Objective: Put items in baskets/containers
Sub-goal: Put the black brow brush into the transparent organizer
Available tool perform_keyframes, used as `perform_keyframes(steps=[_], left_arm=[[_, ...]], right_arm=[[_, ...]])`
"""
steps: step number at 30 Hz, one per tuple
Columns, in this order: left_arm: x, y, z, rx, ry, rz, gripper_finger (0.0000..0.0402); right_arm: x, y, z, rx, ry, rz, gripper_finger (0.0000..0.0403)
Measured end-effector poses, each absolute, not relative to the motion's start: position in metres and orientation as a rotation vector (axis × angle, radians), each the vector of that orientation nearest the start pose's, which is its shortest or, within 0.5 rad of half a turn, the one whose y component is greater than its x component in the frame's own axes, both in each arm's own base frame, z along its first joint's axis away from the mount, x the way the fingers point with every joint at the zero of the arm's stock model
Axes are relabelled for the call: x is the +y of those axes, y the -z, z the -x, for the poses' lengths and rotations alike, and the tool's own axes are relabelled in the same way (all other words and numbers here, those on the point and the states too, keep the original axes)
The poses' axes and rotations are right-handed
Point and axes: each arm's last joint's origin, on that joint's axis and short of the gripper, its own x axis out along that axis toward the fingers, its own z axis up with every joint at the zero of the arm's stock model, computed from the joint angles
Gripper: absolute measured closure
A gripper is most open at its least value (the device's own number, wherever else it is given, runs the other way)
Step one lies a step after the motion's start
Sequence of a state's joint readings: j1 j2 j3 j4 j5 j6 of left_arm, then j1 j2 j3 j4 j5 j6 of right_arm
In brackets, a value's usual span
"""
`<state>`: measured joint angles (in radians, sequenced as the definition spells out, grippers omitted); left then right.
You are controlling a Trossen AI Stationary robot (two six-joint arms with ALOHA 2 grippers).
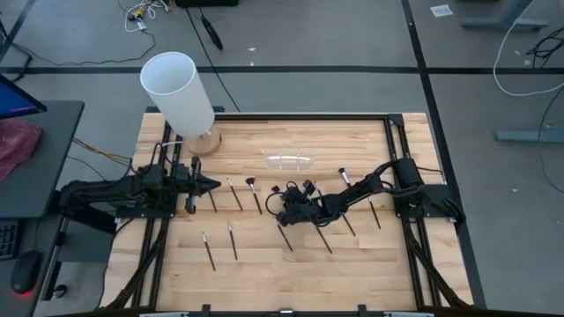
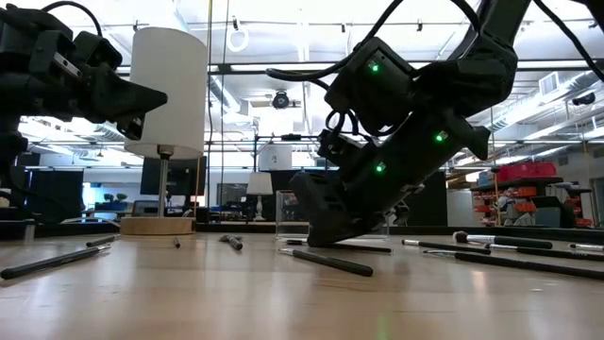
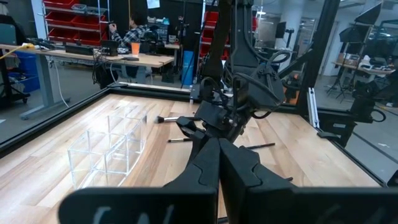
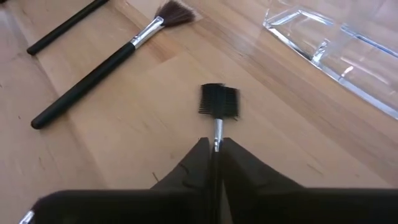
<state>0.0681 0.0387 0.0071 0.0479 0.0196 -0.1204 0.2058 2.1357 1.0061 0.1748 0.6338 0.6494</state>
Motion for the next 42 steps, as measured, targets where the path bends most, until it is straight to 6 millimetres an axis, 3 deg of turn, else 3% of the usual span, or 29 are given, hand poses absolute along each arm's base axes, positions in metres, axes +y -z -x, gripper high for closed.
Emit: perform_keyframes(steps=[5, 31, 42], left_arm=[[0.006, -0.168, -0.099, -0.019, -0.047, 0.12, 0.0397], [0.006, -0.167, -0.099, -0.019, -0.047, 0.12, 0.0397], [0.006, -0.167, -0.099, -0.019, -0.047, 0.12, 0.0397]], right_arm=[[0.059, -0.056, -0.368, 0.711, 0.64, -0.195, 0.0394], [0.074, -0.066, -0.368, 0.644, 0.57, -0.135, 0.0398], [0.082, -0.091, -0.367, 0.642, 0.469, -0.115, 0.0399]])
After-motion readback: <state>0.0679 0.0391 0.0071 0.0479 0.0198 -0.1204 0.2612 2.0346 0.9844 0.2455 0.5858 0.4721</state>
